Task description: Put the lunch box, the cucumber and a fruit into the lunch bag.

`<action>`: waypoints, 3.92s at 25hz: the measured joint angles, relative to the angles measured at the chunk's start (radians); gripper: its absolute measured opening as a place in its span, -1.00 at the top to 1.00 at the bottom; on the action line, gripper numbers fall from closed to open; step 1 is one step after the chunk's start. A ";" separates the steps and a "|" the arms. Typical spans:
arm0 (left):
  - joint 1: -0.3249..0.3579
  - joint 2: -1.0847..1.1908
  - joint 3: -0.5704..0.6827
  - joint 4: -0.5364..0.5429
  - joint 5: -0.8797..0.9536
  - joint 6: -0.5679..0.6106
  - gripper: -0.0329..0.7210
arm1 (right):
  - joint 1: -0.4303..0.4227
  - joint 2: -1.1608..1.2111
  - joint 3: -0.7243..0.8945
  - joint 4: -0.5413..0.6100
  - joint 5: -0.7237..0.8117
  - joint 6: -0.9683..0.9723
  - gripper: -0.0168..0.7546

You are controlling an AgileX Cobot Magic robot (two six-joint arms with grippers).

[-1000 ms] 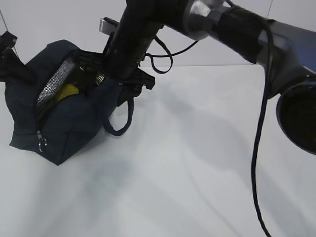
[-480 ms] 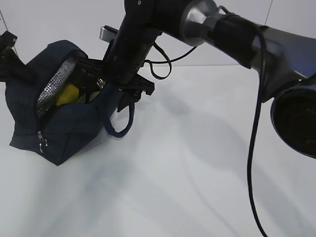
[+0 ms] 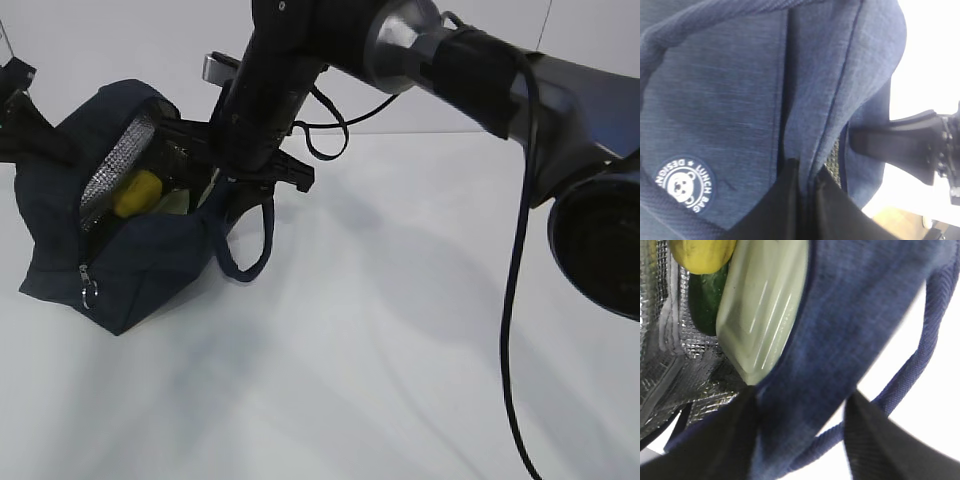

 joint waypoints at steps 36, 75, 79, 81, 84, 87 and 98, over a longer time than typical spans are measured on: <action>-0.344 0.000 0.000 -0.280 -0.136 -0.042 0.92 | -0.011 -0.295 0.283 -0.490 0.042 -0.260 0.95; -0.208 0.097 0.000 -0.410 0.012 -0.043 0.01 | -0.023 -0.431 0.341 -0.544 0.019 -0.300 -0.07; -0.183 0.049 0.000 -0.379 0.013 -0.043 0.01 | -0.023 -0.476 0.341 -0.536 0.019 -0.310 -0.07; -0.182 0.021 0.000 -0.365 0.022 -0.043 0.02 | -0.023 -0.495 0.341 -0.535 0.019 -0.310 -0.07; -0.182 0.000 0.000 -0.353 0.027 -0.043 0.05 | -0.023 -0.517 0.341 -0.530 0.019 -0.314 -0.07; -0.182 -0.013 0.000 -0.301 0.029 -0.043 0.08 | -0.023 -0.535 0.341 -0.507 0.019 -0.315 -0.07; -0.194 -0.119 0.000 0.074 0.042 -0.119 0.20 | -0.023 -0.617 0.341 -0.349 0.023 -0.398 -0.07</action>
